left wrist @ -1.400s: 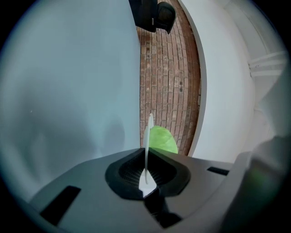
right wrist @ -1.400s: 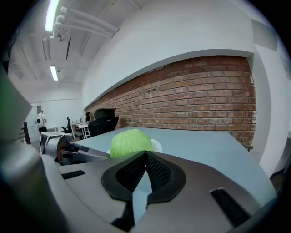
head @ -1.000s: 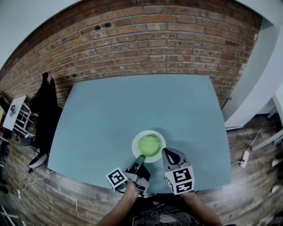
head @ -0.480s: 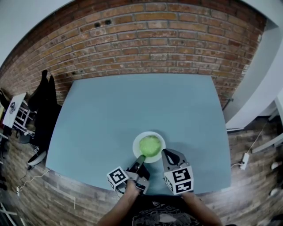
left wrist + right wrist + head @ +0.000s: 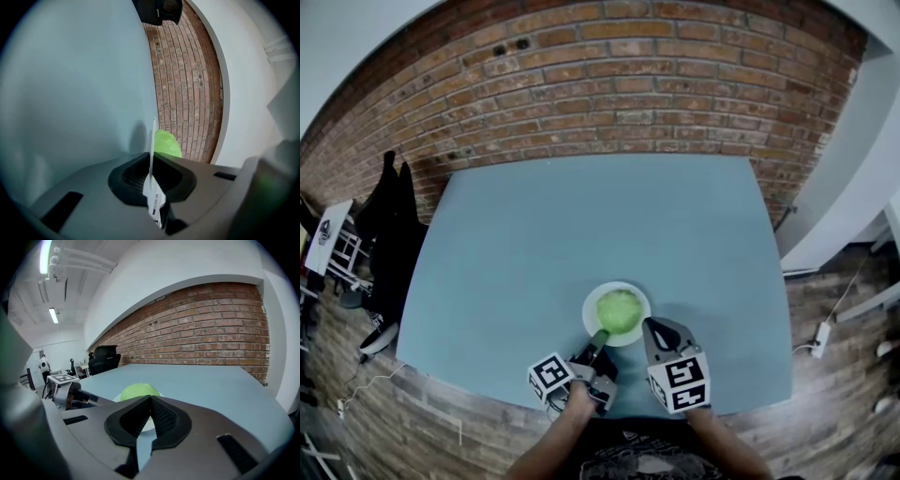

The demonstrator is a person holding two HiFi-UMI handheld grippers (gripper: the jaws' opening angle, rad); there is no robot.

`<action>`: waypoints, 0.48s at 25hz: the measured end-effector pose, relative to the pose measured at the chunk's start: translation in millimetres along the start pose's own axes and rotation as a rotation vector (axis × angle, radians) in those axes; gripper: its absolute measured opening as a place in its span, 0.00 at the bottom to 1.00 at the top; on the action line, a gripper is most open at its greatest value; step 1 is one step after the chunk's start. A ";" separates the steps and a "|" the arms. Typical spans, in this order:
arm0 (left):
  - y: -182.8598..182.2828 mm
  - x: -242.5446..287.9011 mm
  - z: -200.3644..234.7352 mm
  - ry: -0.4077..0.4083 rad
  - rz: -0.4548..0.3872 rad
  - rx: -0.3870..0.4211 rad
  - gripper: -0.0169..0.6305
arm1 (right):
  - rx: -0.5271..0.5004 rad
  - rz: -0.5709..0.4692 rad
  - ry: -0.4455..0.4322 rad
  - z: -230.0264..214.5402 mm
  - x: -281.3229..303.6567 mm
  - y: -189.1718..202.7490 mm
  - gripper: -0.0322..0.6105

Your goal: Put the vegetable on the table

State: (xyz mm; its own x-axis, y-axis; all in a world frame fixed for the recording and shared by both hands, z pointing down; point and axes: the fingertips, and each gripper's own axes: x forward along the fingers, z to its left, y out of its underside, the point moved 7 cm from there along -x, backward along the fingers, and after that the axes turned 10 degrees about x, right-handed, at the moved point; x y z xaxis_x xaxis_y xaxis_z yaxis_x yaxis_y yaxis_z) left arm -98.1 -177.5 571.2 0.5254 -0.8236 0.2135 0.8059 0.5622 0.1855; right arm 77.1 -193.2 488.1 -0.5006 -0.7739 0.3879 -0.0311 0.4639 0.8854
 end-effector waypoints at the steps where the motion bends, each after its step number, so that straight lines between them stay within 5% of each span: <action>1: -0.5 0.6 1.6 -0.003 0.001 -0.001 0.05 | 0.000 0.002 -0.001 -0.5 1.2 1.7 0.06; 12: -6.4 8.4 9.9 -0.040 0.010 -0.008 0.05 | 0.008 0.021 -0.004 -3.9 10.6 6.7 0.06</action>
State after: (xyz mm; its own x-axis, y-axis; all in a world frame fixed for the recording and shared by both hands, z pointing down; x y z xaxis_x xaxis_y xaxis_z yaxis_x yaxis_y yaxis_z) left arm -101.6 -187.3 581.3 0.5225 -0.8142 0.2531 0.8029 0.5697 0.1756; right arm 75.0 -200.0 499.2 -0.5045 -0.7624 0.4052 -0.0272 0.4831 0.8751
